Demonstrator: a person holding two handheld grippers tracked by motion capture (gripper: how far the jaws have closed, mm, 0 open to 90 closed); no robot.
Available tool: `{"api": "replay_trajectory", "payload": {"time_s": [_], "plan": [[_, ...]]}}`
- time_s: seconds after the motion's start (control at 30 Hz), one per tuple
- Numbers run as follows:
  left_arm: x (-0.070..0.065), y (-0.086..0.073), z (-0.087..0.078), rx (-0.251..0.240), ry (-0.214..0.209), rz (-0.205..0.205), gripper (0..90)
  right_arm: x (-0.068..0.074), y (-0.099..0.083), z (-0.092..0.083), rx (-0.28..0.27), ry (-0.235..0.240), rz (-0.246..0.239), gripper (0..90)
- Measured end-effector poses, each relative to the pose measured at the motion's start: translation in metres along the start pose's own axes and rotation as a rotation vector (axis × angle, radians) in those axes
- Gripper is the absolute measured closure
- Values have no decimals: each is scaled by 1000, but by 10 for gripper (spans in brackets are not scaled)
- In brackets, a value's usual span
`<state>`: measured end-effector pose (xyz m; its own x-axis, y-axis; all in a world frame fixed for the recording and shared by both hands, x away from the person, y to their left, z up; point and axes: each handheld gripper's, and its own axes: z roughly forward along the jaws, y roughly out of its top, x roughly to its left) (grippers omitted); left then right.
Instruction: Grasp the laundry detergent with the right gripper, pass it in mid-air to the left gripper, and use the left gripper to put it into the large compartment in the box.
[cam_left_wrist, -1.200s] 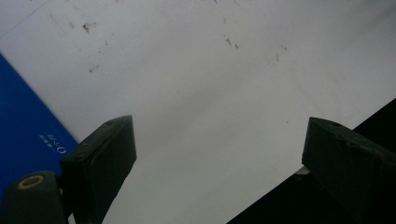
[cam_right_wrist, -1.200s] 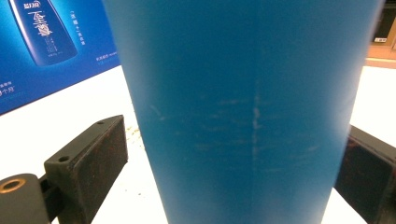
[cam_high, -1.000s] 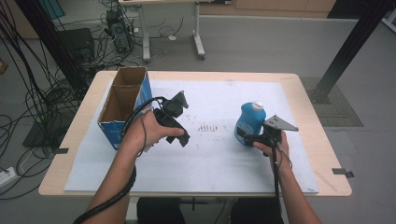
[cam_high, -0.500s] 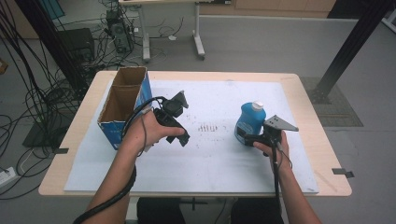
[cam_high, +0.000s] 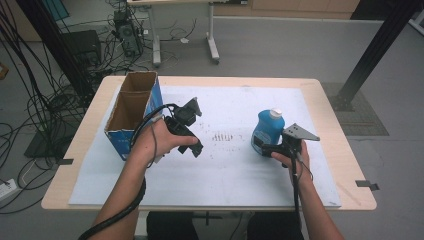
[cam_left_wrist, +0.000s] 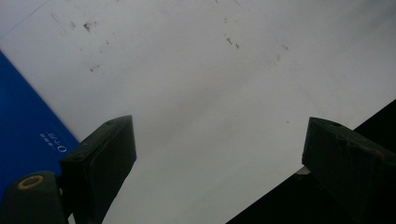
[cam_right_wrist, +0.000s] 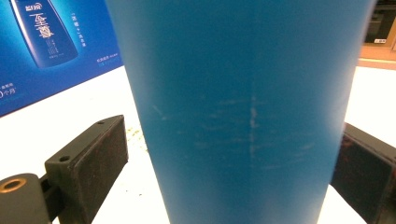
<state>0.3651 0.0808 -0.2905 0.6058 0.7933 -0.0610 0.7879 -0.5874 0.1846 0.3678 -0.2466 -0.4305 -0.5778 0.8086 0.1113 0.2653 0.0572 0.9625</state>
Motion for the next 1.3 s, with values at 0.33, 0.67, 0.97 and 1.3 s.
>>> {"api": "replay_trajectory", "payload": {"time_s": [0.33, 0.67, 0.97, 1.3], "plan": [[-1, 0, 1, 3, -1, 4, 104, 0, 0, 0, -6, -2, 1, 57], [0, 1, 2, 7, -5, 4, 104, 1, 0, 1, -12, 5, 1, 121], [0, 2, 2, 6, -8, 5, 106, 2, -1, 1, -16, 4, -25, 253], [-1, 2, 1, 4, -4, 6, 106, 1, -2, -1, -24, -14, -39, 355]]}}
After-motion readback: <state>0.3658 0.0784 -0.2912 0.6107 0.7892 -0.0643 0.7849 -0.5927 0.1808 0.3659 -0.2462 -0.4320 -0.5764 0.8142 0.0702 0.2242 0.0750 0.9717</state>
